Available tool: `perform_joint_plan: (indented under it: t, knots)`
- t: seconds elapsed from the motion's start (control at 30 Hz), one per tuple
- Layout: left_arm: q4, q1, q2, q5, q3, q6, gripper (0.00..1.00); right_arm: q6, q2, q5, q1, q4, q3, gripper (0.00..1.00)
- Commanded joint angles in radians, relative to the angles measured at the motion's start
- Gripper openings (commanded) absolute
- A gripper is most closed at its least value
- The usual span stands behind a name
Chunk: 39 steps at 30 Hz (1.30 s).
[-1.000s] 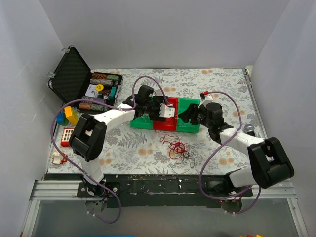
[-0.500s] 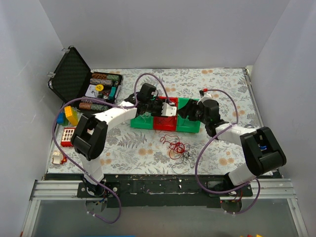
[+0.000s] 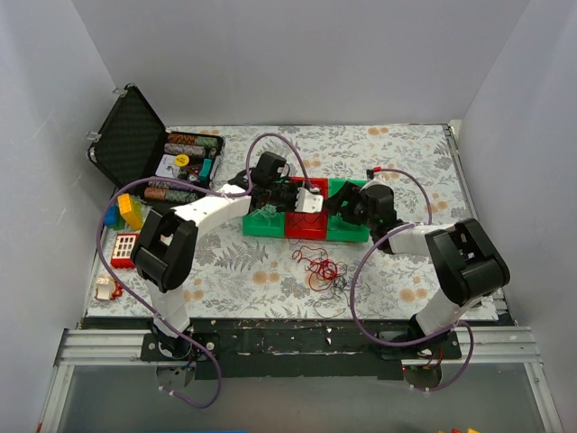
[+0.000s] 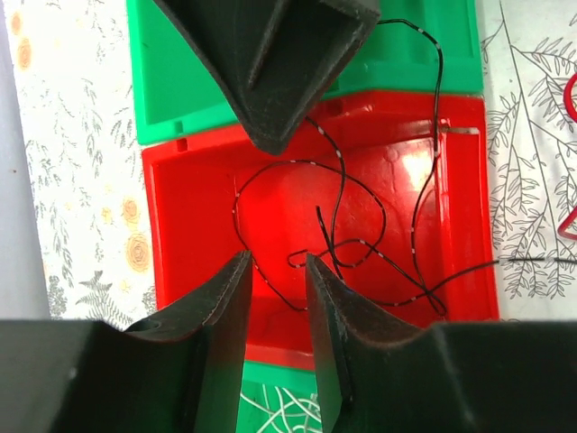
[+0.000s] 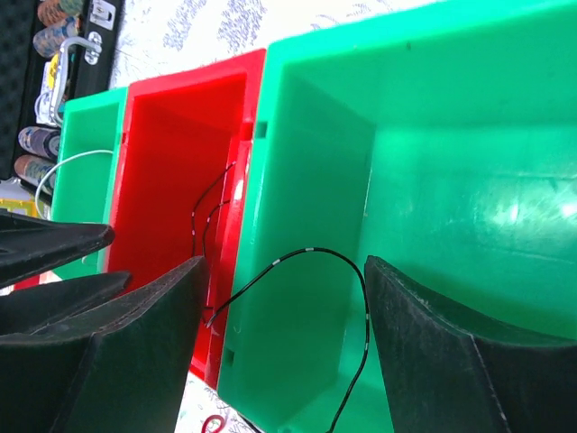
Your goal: Untangle the cables
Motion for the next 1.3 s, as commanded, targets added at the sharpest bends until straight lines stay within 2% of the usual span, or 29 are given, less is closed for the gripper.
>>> perform_joint_plan:
  t: [0.0, 0.13, 0.57, 1.0, 1.17, 1.27]
  knots:
    - [0.009, -0.004, -0.033, 0.013, -0.052, 0.02, 0.29, 0.105, 0.046, -0.054, -0.006, 0.117, -0.015, 0.79]
    - [0.02, -0.004, -0.036, 0.011, -0.07, 0.011, 0.29, 0.132, 0.069, -0.119, -0.005, 0.175, -0.012, 0.73]
    - [0.066, -0.02, -0.043, 0.008, -0.095, -0.017, 0.3, -0.01, -0.075, -0.058, 0.035, 0.083, -0.001, 0.32]
    - [0.111, -0.024, -0.064, -0.015, -0.109, -0.054, 0.3, -0.145, -0.104, -0.053, 0.115, 0.069, 0.048, 0.26]
    - [0.235, -0.01, -0.09, -0.061, -0.087, -0.207, 0.31, -0.182, -0.063, -0.104, 0.146, 0.089, 0.083, 0.18]
    - [0.265, 0.019, -0.113, -0.099, -0.049, -0.296, 0.38, -0.196, -0.038, -0.104, 0.158, 0.083, 0.106, 0.15]
